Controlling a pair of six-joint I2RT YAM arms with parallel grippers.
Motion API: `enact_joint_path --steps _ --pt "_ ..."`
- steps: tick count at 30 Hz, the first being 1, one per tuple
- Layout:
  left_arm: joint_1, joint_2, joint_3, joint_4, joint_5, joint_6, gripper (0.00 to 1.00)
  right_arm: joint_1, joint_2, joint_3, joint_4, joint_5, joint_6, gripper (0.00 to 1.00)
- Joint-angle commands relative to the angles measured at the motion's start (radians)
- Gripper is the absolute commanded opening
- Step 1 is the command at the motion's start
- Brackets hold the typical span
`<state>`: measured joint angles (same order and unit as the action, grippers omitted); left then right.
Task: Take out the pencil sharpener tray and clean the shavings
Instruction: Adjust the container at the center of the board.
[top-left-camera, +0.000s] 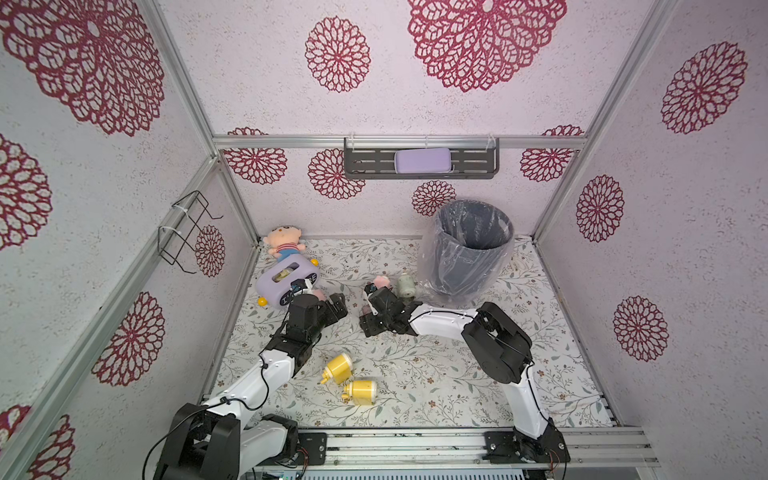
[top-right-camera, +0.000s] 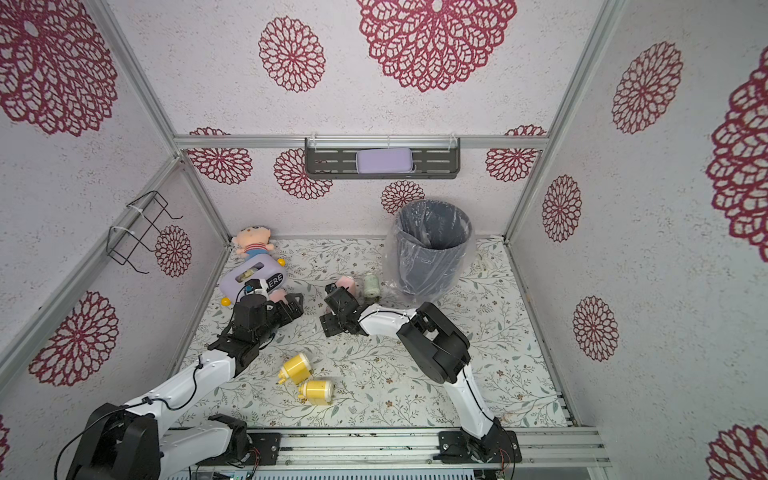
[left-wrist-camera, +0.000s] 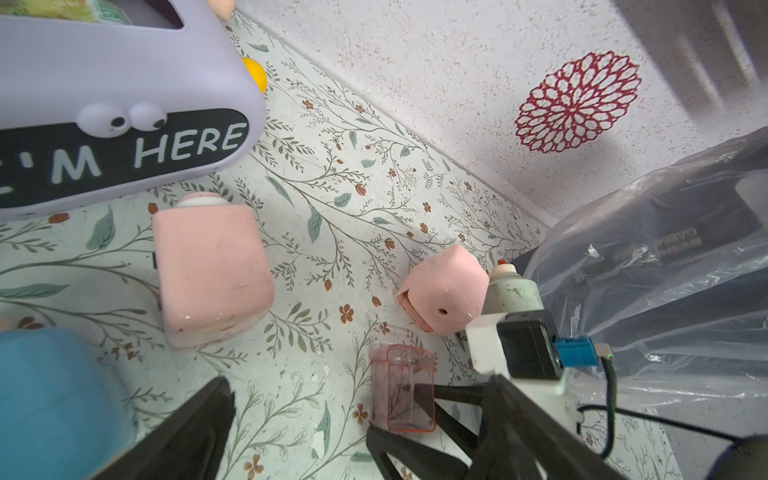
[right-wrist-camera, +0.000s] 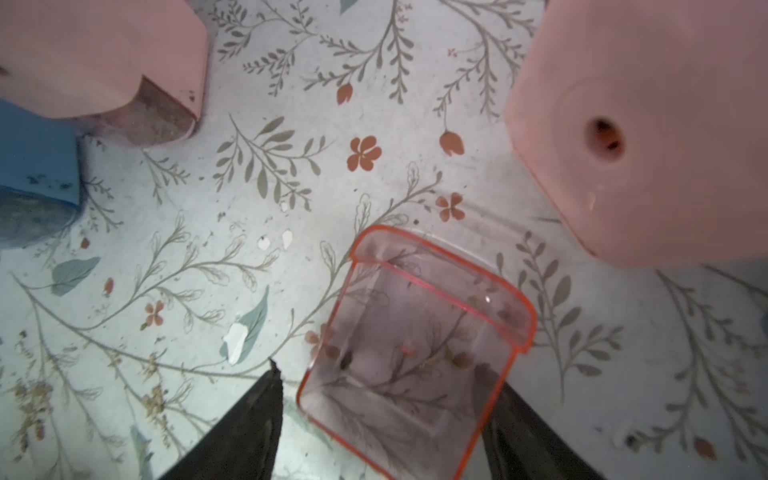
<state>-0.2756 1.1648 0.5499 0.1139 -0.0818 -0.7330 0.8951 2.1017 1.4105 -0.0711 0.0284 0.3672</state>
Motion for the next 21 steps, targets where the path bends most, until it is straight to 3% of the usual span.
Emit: enact_joint_path --steps 1,8,13,21 --pt "0.009 0.003 0.031 0.005 0.007 0.008 0.97 -0.004 -0.128 -0.031 0.035 0.02 0.009 0.77" --pt "0.01 0.037 0.082 -0.027 0.063 0.039 0.97 -0.028 -0.303 -0.152 0.033 0.089 0.069 0.8" --pt "0.01 0.119 0.173 -0.094 0.134 0.07 0.97 -0.062 -0.449 -0.268 0.045 0.081 0.105 0.98" --pt "0.012 0.187 0.334 -0.409 0.045 -0.017 0.97 -0.107 -0.69 -0.44 -0.022 0.111 0.153 0.99"
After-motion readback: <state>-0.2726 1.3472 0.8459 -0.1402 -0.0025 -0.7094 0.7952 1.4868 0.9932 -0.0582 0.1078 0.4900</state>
